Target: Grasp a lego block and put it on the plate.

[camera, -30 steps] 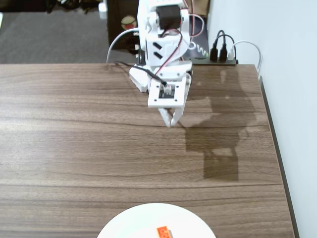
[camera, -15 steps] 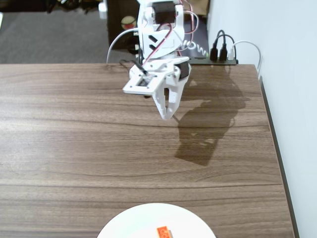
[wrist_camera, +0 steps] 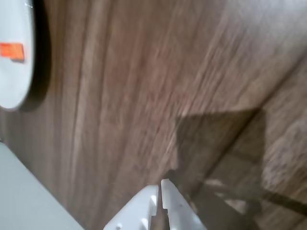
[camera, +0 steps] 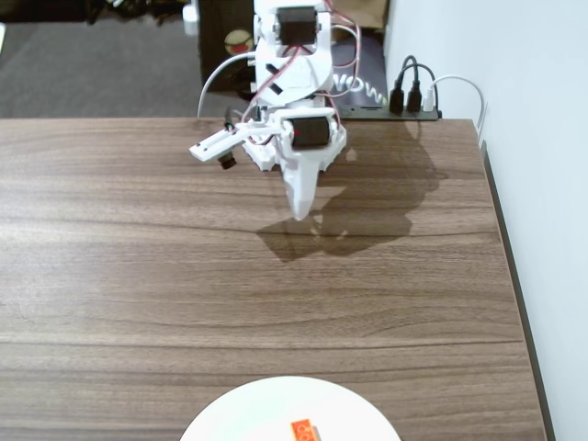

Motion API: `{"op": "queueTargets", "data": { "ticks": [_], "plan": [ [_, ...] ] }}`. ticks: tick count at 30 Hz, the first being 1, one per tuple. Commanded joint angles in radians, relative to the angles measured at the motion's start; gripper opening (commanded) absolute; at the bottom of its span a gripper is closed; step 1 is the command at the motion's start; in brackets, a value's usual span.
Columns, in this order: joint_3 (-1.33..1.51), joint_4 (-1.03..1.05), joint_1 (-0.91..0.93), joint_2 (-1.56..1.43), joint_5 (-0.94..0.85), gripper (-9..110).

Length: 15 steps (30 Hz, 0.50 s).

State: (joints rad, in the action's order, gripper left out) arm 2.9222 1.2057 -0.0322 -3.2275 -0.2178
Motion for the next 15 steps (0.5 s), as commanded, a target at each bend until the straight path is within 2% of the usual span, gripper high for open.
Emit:
{"op": "queueTargets", "data": {
  "ticks": [1, 15],
  "plan": [
    [-0.003, 0.035, 0.008, -0.038, 0.043, 1],
    [-0.002, 0.061, 0.074, -0.063, 0.129, 1]
  ]
}}
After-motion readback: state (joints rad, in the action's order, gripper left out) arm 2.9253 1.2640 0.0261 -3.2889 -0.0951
